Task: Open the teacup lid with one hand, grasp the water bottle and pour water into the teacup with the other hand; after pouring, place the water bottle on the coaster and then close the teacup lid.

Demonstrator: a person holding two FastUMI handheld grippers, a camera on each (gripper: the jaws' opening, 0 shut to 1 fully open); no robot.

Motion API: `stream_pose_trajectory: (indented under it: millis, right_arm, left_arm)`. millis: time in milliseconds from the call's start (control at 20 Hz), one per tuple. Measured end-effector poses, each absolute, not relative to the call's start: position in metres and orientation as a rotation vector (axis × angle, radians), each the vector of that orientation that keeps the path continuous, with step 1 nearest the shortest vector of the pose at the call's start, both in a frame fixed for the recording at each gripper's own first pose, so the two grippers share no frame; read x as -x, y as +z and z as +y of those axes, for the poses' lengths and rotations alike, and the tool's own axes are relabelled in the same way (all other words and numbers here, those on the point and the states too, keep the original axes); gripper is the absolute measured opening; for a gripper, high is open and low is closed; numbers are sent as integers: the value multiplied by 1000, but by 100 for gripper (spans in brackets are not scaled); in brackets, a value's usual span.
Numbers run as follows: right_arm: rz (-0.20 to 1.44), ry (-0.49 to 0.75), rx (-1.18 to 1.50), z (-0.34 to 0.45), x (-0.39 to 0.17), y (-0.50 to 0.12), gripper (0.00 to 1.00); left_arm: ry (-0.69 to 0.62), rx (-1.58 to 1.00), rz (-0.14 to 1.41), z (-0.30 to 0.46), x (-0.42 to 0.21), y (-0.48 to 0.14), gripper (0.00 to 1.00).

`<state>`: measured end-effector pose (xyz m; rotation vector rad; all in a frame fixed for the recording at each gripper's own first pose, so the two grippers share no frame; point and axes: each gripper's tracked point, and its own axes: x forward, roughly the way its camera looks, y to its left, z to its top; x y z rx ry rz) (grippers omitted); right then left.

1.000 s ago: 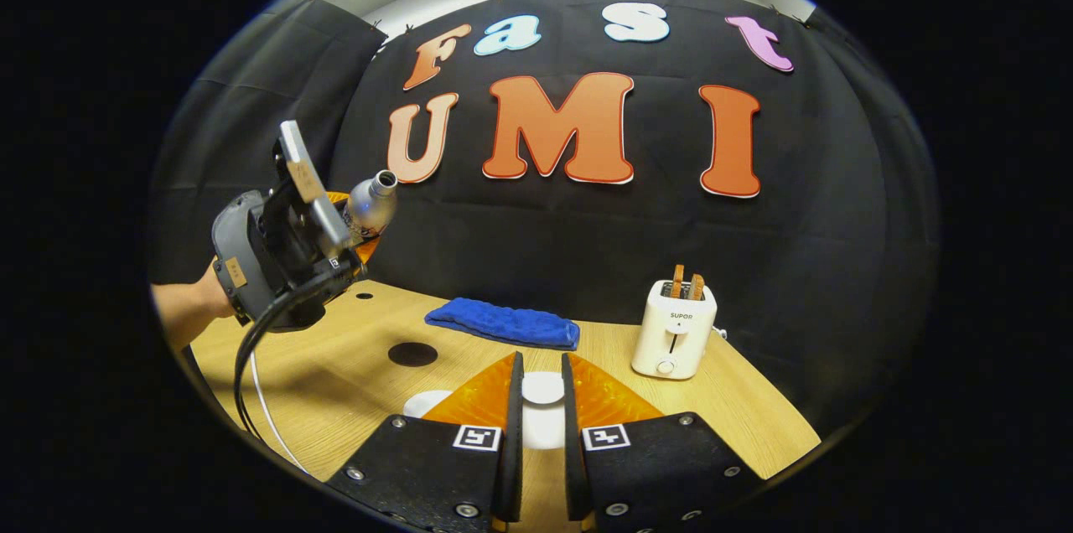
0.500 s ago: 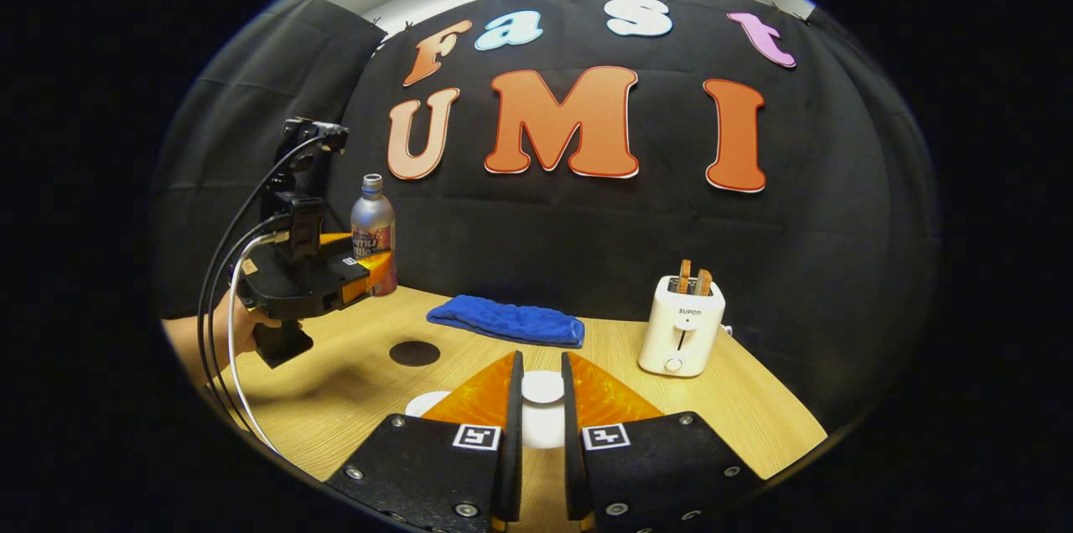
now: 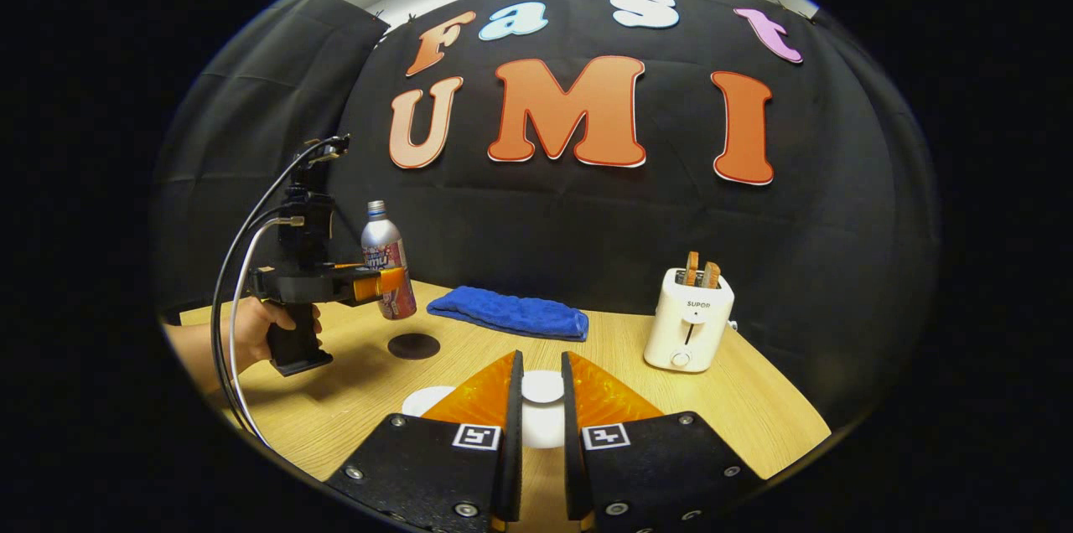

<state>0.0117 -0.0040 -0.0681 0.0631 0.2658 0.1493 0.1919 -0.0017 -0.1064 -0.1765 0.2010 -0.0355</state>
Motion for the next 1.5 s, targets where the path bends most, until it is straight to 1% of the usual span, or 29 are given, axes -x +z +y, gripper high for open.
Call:
stream_pose_trajectory:
  millis: [250, 300, 350, 500, 550, 600, 650, 800, 850, 900, 1050, 1300, 1350, 1400, 1450, 1500]
  right_arm:
    - [298, 148, -71, 2, -17, -83, 21]
    - [303, 149, -72, 4, -18, -86, 21]
    - [309, 148, -71, 5, -20, -89, 21]
    - [322, 151, -74, 8, -24, -93, 21]
    - [323, 153, -77, 10, -25, -94, 21]
    - [325, 156, -79, 11, -26, -94, 17]
    - [325, 159, -80, 13, -28, -96, 21]
    - [331, 164, -82, 18, -31, -98, 21]
    - [334, 171, -85, 20, -33, -99, 21]
    - [333, 172, -87, 22, -33, -100, 21]
    - [334, 183, -94, 28, -37, -101, 21]
    - [332, 208, -100, 44, -40, -101, 21]
    - [332, 212, -98, 48, -40, -102, 21]
    - [331, 220, -98, 52, -40, -102, 21]
    - [329, 226, -98, 56, -41, -101, 21]
    - [328, 232, -98, 59, -41, -102, 21]
  left_arm:
    - [-72, 202, 284, -15, -198, -142, 78]
    - [-77, 204, 291, -16, -201, -144, 82]
    - [-77, 196, 298, -16, -204, -148, 78]
    - [-93, 191, 335, -22, -204, -164, 78]
    - [-91, 189, 348, -22, -206, -169, 82]
    - [-86, 187, 357, -22, -207, -173, 79]
    - [-88, 190, 355, -21, -207, -175, 79]
    - [-102, 174, 360, -22, -204, -176, 78]
    - [-106, 171, 360, -24, -204, -177, 86]
    - [-107, 162, 376, -24, -203, -180, 82]
    - [-120, 136, 376, -25, -196, -183, 96]
    - [-144, 67, 336, -29, -186, -174, 98]
    - [-154, 61, 337, -30, -183, -174, 98]
    - [-156, 58, 331, -29, -180, -171, 94]
    - [-161, 59, 331, -30, -177, -168, 98]
    - [-166, 67, 327, -29, -172, -166, 98]
